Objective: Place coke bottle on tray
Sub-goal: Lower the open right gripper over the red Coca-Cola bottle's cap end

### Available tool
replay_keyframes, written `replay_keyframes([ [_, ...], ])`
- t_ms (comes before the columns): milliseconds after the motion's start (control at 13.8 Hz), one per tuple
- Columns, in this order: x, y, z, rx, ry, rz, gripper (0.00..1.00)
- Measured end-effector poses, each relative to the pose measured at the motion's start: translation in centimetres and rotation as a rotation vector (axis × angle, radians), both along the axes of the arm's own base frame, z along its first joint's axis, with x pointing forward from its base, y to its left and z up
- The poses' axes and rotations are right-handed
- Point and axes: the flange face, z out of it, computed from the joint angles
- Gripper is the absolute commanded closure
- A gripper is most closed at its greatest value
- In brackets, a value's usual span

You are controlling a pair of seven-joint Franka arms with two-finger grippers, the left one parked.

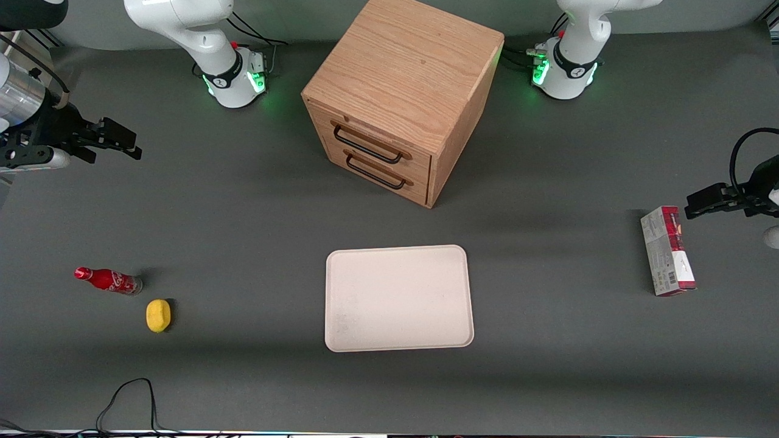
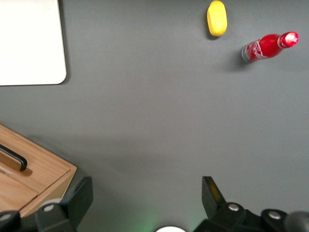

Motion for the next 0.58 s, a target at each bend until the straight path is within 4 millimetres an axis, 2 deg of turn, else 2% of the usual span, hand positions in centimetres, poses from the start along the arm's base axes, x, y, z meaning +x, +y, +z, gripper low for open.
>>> replay_keyframes([
  [289,0.6,-1.1,-0.6,-0.011,0.021,-0.02,0.0],
  [361,1.0,-2.4,-1.0,-0.017,0.026,-0.04,0.0],
  [578,4.8,-10.3,-3.8,-0.045,0.037,0.033,0.0],
])
